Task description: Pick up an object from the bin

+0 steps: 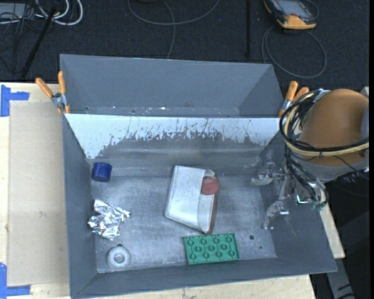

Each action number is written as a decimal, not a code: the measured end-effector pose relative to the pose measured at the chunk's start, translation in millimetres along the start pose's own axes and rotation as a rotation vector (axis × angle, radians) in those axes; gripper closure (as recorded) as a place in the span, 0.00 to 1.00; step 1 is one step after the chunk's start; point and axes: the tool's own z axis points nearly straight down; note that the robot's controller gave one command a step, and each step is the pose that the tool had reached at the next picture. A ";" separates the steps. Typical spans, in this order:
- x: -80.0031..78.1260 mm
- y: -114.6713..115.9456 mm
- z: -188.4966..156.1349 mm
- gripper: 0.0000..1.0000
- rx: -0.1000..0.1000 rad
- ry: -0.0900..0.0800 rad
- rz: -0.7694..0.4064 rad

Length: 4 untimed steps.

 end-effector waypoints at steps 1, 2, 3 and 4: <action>17.4 78.4 89.0 0.00 0.009 -0.009 -0.204; 44.7 129.3 60.6 0.00 0.003 -0.028 -0.216; 46.4 122.6 60.2 0.00 0.003 -0.030 -0.095; 39.0 119.0 86.1 0.00 0.001 -0.046 -0.004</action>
Offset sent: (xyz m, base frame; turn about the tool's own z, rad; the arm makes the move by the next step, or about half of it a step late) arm -0.0206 0.0813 -0.0938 -0.2045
